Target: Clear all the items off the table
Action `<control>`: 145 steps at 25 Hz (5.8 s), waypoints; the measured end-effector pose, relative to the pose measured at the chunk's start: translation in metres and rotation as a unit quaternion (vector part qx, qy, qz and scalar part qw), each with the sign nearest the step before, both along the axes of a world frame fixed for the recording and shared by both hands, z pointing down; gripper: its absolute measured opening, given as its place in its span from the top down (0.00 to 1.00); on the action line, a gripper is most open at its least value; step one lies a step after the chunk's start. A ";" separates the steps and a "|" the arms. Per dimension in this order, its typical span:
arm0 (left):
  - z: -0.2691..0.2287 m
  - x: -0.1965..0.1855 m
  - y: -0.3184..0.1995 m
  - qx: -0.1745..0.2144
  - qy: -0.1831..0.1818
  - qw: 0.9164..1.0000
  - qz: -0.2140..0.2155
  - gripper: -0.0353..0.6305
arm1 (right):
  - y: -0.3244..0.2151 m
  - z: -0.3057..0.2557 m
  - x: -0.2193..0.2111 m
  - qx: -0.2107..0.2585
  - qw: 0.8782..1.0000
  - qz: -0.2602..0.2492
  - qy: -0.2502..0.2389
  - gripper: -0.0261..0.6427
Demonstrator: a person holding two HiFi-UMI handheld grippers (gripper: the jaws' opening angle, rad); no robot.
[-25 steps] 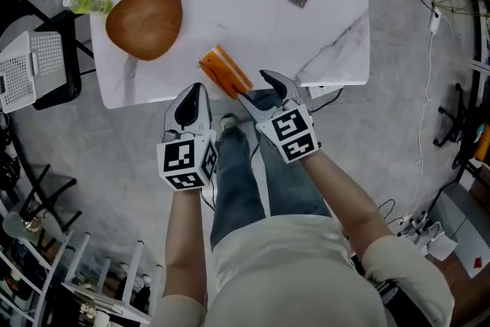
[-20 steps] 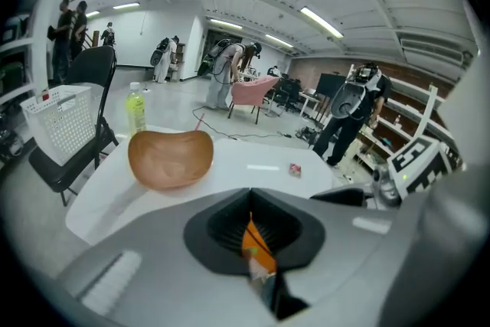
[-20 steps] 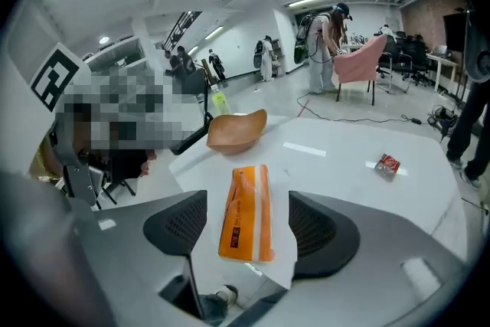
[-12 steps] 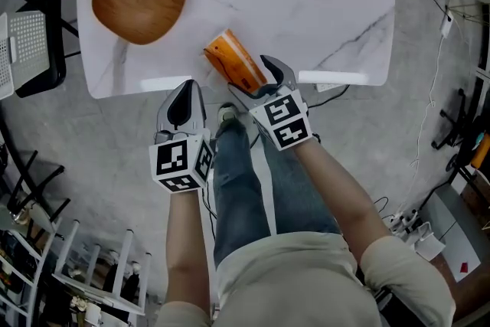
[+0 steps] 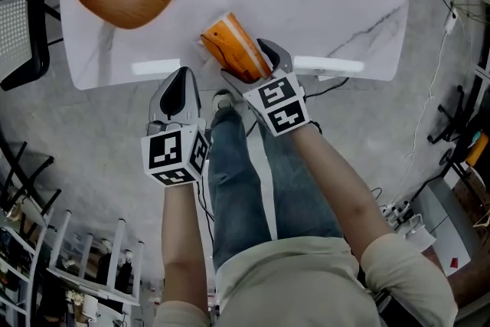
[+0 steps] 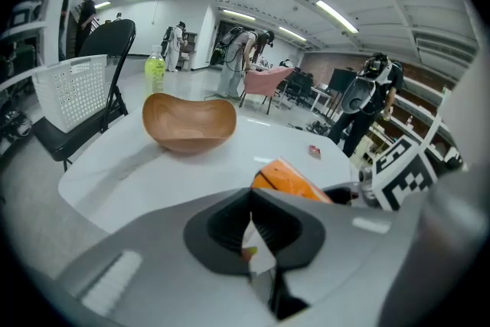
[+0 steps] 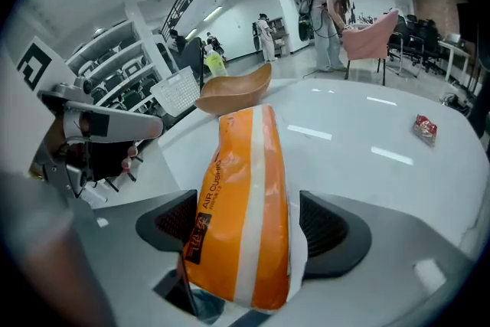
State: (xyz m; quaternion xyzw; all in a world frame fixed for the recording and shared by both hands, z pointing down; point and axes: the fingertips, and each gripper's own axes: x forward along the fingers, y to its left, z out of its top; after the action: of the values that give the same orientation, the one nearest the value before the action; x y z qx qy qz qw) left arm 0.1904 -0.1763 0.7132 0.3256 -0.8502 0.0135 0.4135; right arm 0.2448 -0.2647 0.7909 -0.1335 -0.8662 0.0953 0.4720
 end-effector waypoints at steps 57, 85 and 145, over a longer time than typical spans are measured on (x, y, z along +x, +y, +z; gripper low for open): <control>-0.170 0.055 0.010 0.047 -0.028 0.998 0.016 0.93 | -0.005 -0.184 0.051 0.079 0.996 0.028 -0.033 0.63; -0.282 0.096 0.046 0.069 -0.077 0.994 0.044 0.93 | 0.023 -0.308 0.095 0.101 0.989 0.039 -0.101 0.63; -0.310 -0.059 0.227 0.048 -0.118 0.987 -0.101 0.93 | 0.199 -0.350 -0.097 0.044 0.977 -0.127 -0.162 0.63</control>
State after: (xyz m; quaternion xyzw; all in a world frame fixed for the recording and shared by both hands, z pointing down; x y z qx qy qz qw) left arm 0.1309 0.0503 0.4031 0.2534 -0.9212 -0.0313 0.2937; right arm 0.1476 -0.0653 0.4404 -0.2355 -0.9104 -0.0269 0.3390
